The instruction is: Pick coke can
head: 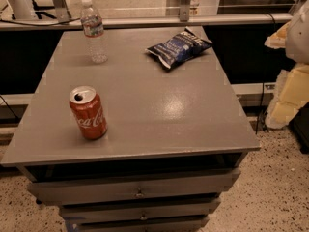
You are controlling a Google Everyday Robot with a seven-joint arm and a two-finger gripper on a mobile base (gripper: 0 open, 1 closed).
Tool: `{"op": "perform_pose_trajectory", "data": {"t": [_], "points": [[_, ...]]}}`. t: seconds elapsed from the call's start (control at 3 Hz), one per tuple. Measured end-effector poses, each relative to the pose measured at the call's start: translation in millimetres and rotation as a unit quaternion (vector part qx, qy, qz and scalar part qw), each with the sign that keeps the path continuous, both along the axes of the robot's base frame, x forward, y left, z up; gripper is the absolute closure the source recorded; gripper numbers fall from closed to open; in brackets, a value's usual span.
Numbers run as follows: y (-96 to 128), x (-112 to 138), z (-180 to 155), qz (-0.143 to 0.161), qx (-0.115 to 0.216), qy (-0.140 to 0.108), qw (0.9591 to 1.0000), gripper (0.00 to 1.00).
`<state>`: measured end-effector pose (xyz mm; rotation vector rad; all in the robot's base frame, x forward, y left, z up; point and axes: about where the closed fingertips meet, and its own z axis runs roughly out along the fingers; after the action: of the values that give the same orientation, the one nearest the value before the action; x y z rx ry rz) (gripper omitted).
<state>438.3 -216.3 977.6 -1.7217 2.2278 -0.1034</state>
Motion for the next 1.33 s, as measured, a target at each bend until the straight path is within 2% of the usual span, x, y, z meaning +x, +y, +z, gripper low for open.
{"op": "perform_pose_trajectory", "data": {"t": [0.33,0.67,1.0,1.33], "points": [[0,0,0,0.0,0.0,0.0,1.0,0.0],[9,-1,-7,-0.001,0.043,0.005,0.9991,0.0],[47,-3,-21,0.006,0.132,0.006,0.9912,0.0],[102,-5,-31,0.031,0.225,-0.005,0.9739,0.0]]}}
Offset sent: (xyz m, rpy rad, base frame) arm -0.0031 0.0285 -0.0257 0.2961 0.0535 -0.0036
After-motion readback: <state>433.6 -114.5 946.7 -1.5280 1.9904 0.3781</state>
